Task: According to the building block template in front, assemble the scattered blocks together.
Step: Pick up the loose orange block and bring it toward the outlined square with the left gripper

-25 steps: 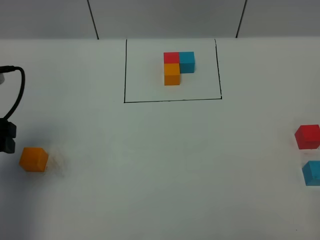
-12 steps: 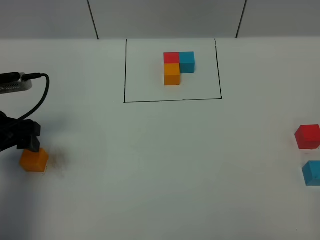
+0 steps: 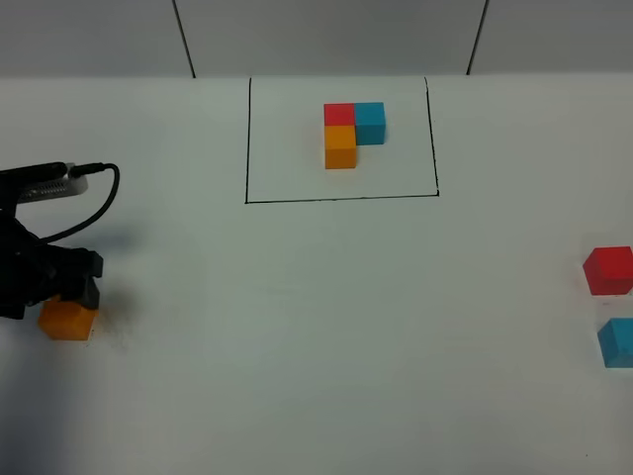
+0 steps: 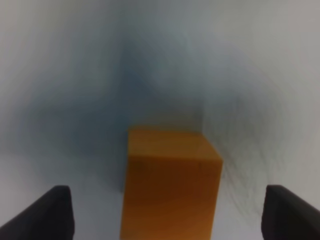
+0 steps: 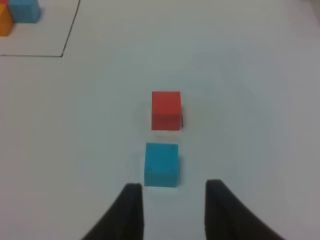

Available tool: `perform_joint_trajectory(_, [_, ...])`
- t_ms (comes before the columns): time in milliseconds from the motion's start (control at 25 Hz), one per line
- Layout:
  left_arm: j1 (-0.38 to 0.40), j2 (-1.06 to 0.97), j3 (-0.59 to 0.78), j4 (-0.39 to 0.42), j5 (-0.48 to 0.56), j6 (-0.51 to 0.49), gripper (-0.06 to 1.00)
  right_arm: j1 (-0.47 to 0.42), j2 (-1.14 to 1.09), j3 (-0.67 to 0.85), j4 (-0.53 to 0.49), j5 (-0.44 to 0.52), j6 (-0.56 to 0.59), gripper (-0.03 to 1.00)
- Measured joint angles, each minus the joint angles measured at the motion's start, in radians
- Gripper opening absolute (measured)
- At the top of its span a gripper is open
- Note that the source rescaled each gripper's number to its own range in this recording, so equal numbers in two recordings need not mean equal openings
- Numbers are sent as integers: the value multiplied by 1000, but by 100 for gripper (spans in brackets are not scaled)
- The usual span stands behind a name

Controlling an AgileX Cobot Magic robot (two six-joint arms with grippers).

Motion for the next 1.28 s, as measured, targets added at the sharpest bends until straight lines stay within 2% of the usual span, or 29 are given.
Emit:
perform_joint_trajectory(360, [0, 101, 0, -16, -43, 21, 71, 0, 0, 0, 0, 0, 0, 0])
perform_joint_trajectory(440, [0, 110, 0, -16, -46, 21, 67, 0, 0, 0, 0, 0, 0, 0])
perform_joint_trajectory(480, [0, 110, 0, -16, -47, 21, 61, 0, 0, 0, 0, 0, 0, 0])
perform_joint_trajectory(560, [0, 110, 0, -17, -52, 21, 42, 0, 0, 0, 0, 0, 0, 0])
perform_joint_trajectory(600, [0, 110, 0, -17, -54, 21, 24, 0, 0, 0, 0, 0, 0, 0])
perform_joint_trajectory(640, [0, 110, -2, -17, -54, 23, 2, 0, 0, 0, 0, 0, 0, 0])
perform_joint_trajectory(760, [-5, 110, -37, -16, -32, 59, 0, 0, 0, 0, 0, 0, 0, 0])
perform_joint_trajectory(880, [-48, 111, -117, -16, 30, 129, 0, 0, 0, 0, 0, 0, 0, 0])
perform_joint_trajectory(1000, [-135, 111, -224, -23, 91, 222, 0, 0, 0, 0, 0, 0, 0, 0])
perform_joint_trajectory(1160, [-285, 111, -357, -92, 142, 434, 0, 0, 0, 0, 0, 0, 0, 0])
perform_joint_trajectory(1280, [-416, 111, -405, -130, 162, 617, 0, 0, 0, 0, 0, 0, -1, 0])
